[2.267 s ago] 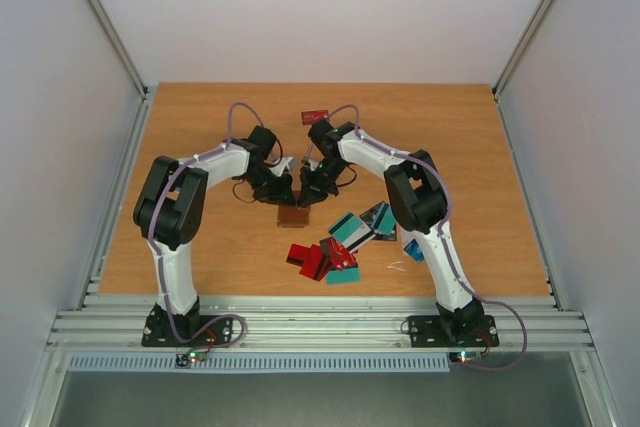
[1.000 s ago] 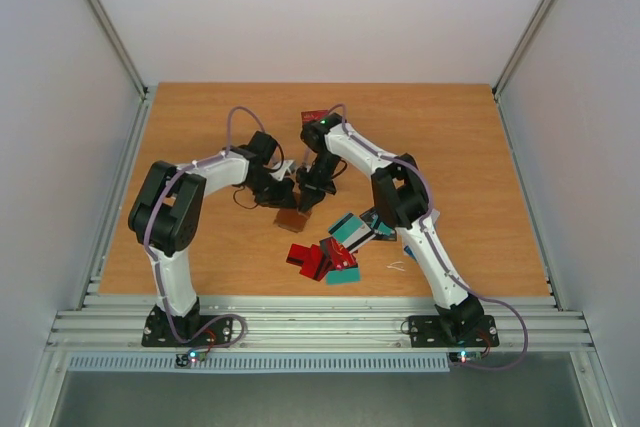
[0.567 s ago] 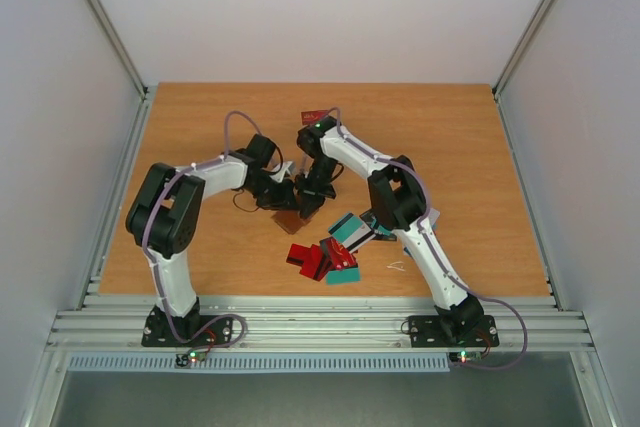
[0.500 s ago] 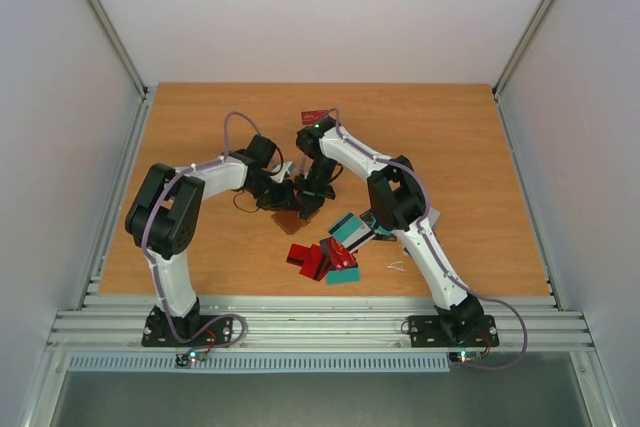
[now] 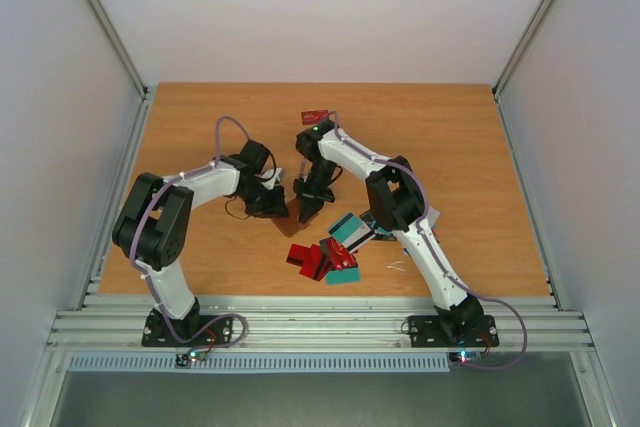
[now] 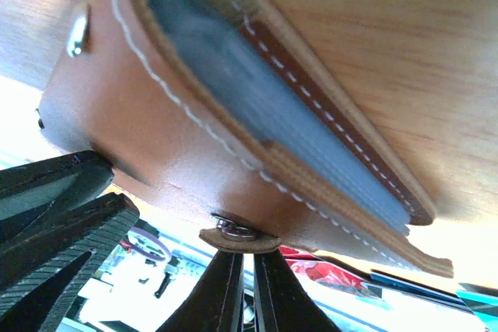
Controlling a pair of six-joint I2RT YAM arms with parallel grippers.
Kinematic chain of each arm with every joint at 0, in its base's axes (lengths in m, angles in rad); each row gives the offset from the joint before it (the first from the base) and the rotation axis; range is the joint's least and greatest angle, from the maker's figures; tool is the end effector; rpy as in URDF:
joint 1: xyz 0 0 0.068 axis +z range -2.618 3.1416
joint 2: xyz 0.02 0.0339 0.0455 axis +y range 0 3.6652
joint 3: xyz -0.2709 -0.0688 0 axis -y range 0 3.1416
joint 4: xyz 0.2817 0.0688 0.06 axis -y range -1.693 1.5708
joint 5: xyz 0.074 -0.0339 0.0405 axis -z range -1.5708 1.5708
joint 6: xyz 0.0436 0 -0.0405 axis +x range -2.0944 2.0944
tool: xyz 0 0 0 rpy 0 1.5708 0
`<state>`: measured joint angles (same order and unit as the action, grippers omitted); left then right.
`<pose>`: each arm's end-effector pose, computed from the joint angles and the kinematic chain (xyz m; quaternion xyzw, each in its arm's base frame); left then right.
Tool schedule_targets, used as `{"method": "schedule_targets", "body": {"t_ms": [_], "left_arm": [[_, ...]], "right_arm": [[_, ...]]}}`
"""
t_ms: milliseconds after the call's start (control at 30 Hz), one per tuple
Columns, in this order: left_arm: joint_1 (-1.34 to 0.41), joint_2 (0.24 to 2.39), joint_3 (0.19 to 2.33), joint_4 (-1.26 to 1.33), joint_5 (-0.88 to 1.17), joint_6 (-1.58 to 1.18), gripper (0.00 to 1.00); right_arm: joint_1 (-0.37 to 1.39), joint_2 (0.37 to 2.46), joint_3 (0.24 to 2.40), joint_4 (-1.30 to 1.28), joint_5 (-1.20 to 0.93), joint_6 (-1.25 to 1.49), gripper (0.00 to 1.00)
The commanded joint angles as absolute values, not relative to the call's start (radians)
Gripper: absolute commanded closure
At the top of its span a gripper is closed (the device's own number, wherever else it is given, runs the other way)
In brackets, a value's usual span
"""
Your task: Put the credit cards into the card holder
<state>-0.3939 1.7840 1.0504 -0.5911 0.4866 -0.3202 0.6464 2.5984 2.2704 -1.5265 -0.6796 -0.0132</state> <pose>0.3192 -0.1547 0.1251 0.0650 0.9615 -0.2656 0.0280 0.3888 0.3277 0.1160 0.2577 -0.8983 -0.2721 0.2294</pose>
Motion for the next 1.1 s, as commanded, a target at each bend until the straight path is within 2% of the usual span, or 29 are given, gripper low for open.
{"method": "schedule_targets", "body": {"t_ms": [0,567,800,1067], "left_arm": [[-0.393,1.863,1.025,-0.588,0.473,-0.276,0.85],[-0.414,1.925,1.032,-0.597,0.425,-0.273,0.88],[-0.414,1.929,1.032,-0.601,0.416,-0.273,0.88],[-0.416,1.929,1.037,-0.604,0.420,-0.273,0.88]], "right_arm": [[0.667,2.621,2.213,-1.359,-0.657,-0.015,0.93],[0.667,2.541,2.201,-1.257,-0.715,-0.028,0.93],[0.665,2.453,2.091,-1.162,-0.704,-0.019,0.92],[0.664,2.485,2.073,-1.178,-0.683,-0.012,0.92]]}}
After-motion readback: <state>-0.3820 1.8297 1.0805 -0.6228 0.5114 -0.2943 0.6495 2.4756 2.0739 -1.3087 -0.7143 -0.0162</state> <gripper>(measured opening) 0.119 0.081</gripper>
